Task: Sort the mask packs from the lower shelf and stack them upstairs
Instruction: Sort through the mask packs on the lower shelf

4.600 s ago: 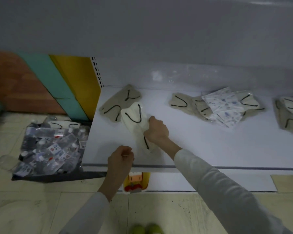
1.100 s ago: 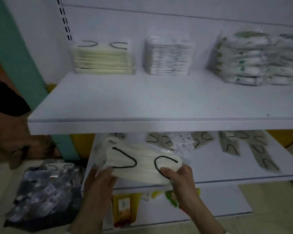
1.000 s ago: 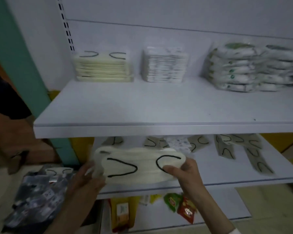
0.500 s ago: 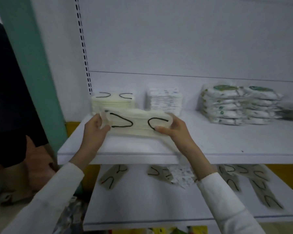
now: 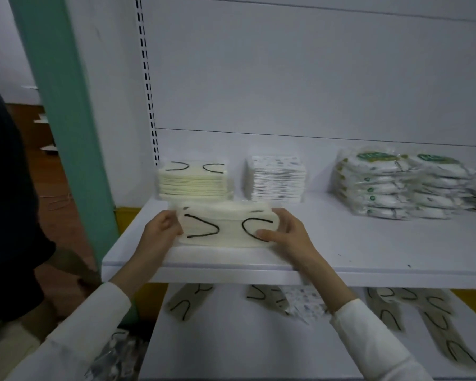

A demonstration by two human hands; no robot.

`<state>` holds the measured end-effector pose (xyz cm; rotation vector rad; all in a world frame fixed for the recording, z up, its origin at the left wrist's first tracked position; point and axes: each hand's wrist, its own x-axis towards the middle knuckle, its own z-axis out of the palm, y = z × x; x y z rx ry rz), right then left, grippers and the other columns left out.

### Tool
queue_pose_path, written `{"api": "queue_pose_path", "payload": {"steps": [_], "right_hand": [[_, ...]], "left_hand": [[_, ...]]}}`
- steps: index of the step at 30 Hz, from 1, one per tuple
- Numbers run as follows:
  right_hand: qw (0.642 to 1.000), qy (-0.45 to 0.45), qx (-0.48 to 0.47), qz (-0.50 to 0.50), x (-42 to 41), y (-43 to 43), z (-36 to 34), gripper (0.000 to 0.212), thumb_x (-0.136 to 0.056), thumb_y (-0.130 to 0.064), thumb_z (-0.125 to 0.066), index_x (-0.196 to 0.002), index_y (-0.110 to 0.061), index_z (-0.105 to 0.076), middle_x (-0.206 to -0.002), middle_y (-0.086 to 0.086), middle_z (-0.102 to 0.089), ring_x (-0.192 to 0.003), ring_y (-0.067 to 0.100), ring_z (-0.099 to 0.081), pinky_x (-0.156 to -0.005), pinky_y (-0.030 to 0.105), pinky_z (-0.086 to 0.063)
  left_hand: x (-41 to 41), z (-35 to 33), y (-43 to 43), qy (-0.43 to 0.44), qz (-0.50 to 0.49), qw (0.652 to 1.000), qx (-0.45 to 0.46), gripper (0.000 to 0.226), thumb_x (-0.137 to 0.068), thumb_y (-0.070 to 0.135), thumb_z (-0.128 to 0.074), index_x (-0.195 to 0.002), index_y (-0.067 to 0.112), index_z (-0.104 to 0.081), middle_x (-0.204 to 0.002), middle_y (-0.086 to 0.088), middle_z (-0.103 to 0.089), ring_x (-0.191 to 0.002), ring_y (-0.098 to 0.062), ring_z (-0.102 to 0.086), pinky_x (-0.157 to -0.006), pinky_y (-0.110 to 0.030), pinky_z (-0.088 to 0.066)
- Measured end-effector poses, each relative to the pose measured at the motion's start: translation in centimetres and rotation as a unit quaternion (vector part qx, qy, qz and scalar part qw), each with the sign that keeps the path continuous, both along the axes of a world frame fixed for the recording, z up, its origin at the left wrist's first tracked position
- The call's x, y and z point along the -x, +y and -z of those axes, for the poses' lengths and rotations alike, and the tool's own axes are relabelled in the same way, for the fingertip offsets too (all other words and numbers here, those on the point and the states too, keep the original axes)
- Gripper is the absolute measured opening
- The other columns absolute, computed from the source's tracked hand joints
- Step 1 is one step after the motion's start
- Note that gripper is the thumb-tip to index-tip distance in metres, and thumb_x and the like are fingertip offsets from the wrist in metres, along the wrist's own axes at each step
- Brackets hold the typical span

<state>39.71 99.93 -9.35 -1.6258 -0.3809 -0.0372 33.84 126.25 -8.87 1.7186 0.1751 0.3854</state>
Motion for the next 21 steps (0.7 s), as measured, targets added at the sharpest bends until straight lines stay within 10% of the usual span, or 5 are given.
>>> {"api": "queue_pose_path", "payload": {"steps": [9,16,21], "right_hand": [[0.999,-0.015,0.04,-0.01,-0.5,-3.2,-1.0,0.013,-0.077,0.001,-0.073,-0.087,-0.007,-0.074,-0.083,0.005,-0.074,-0.079,0.013,-0.068,-0.079,0.025,-0.052],[0.996,-0.031,0.007,0.088,-3.5,1.1,-4.3,0.022,-0.075,0.004,-0.075,-0.093,-0.009,-0.07,-0.061,-0.002,-0.07,-0.06,0.009,-0.065,-0.06,0.023,-0.055],[0.984,-0.079,0.043,0.155,-9.7,7.5,-10.0,0.032,-0.072,-0.002,-0.075,-0.096,-0.012,-0.057,-0.071,0.006,-0.071,-0.054,0.011,-0.062,-0.06,0.021,-0.054]], "left_hand": [[-0.4,0.8,2.3,-0.033,0.026,0.99,-0.138,0.022,-0.089,0.01,-0.062,-0.083,0.031,-0.063,-0.087,0.01,-0.066,-0.08,-0.007,-0.06,-0.078,-0.023,-0.046],[-4.5,-3.0,5.2,-0.085,-0.031,0.992,-0.093,0.018,-0.083,-0.001,-0.066,-0.098,0.008,-0.063,-0.069,-0.003,-0.06,-0.055,0.0,-0.055,-0.058,-0.008,-0.048],[-10.8,-9.3,9.8,-0.106,-0.119,0.982,-0.101,0.015,-0.078,0.01,-0.075,-0.081,0.019,-0.064,-0.073,-0.005,-0.067,-0.056,-0.01,-0.058,-0.067,-0.027,-0.05]]}}
